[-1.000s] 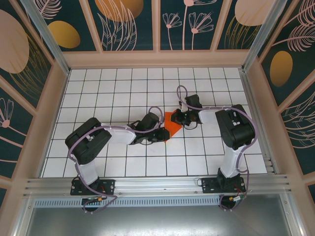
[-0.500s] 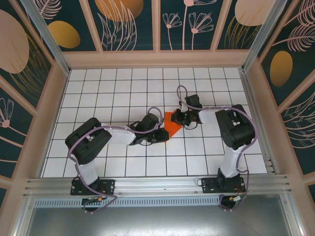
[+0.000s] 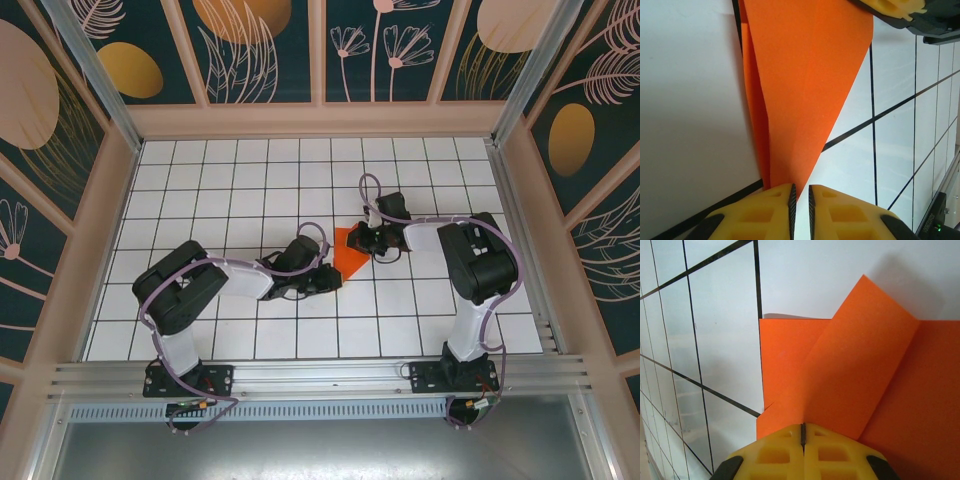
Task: Fold a paper plane with a square sheet of paper (pick it up from the middle)
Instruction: Fourth fold the wing at the center of the table.
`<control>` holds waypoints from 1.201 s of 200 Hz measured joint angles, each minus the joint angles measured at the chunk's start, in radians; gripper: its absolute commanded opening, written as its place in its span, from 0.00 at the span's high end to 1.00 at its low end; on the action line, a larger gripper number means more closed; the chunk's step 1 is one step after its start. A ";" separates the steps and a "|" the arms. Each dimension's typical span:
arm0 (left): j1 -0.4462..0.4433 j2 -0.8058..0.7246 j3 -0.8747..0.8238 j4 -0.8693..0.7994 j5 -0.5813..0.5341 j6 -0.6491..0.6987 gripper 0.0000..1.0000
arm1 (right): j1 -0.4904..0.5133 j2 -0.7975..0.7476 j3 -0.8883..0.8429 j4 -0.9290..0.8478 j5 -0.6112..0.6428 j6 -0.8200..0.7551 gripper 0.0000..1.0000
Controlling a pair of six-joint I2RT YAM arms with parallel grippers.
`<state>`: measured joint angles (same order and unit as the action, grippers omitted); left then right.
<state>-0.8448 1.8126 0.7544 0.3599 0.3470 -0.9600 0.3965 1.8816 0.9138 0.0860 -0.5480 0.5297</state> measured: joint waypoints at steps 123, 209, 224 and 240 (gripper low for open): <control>-0.009 0.058 0.314 -0.219 -0.142 0.156 0.94 | 0.000 0.003 0.001 0.000 -0.003 0.000 1.00; 0.000 0.134 0.257 -0.186 -0.130 0.136 0.95 | 0.000 0.003 0.001 0.000 -0.003 0.000 1.00; 0.005 0.128 0.219 -0.125 -0.116 0.119 0.95 | 0.000 0.003 0.001 0.000 -0.003 0.000 1.00; 0.008 0.115 0.173 -0.064 -0.106 0.098 0.95 | 0.000 0.003 0.001 0.000 -0.003 0.000 1.00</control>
<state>-0.8368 1.9278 0.9276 0.2958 0.2413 -0.8616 0.3965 1.8843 0.9146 0.0860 -0.5510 0.5297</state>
